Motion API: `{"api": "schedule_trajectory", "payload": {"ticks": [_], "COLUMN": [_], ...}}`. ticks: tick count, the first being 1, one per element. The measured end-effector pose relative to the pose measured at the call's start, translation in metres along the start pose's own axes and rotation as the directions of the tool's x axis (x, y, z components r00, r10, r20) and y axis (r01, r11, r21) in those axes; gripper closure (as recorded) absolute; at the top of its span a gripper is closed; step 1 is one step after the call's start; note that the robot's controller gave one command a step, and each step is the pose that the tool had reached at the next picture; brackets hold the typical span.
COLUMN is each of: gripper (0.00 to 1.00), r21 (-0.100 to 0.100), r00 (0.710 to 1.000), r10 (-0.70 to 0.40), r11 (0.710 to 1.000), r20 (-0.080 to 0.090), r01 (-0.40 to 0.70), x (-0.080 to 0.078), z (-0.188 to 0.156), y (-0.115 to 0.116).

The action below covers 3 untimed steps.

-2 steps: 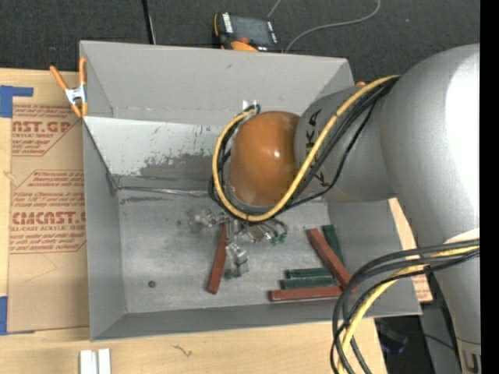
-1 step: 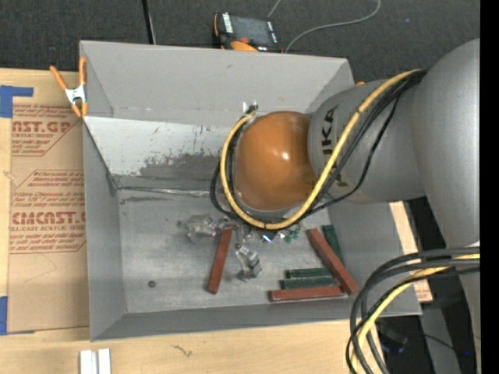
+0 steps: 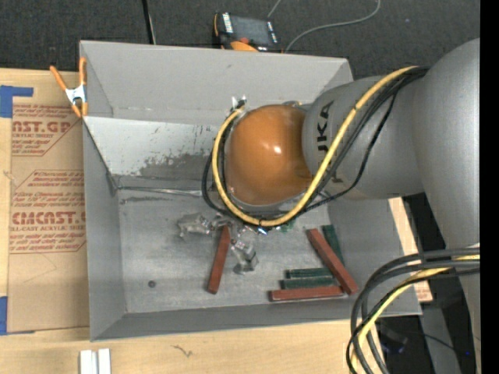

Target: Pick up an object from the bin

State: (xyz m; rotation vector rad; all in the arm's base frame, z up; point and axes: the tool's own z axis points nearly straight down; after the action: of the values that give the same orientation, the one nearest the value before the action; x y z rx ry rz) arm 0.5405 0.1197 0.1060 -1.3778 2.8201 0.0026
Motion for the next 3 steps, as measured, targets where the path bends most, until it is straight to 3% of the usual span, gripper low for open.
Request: {"api": "schedule_trajectory", "payload": {"ticks": [1, 2, 3], "gripper": [0.00, 0.00, 1.00], "r21": [-0.002, -0.004, -0.002], "r00": [0.988, 0.953, 0.954], "r10": [-0.153, -0.304, -0.301], "r11": [0.988, 0.953, 0.954], "r20": [-0.003, -0.001, -0.001], "r01": [0.153, 0.304, 0.301], "x": [0.012, 0.007, 0.007], "z": [0.037, 0.037, 0.036], "y": [-0.022, 0.013, 0.012]}}
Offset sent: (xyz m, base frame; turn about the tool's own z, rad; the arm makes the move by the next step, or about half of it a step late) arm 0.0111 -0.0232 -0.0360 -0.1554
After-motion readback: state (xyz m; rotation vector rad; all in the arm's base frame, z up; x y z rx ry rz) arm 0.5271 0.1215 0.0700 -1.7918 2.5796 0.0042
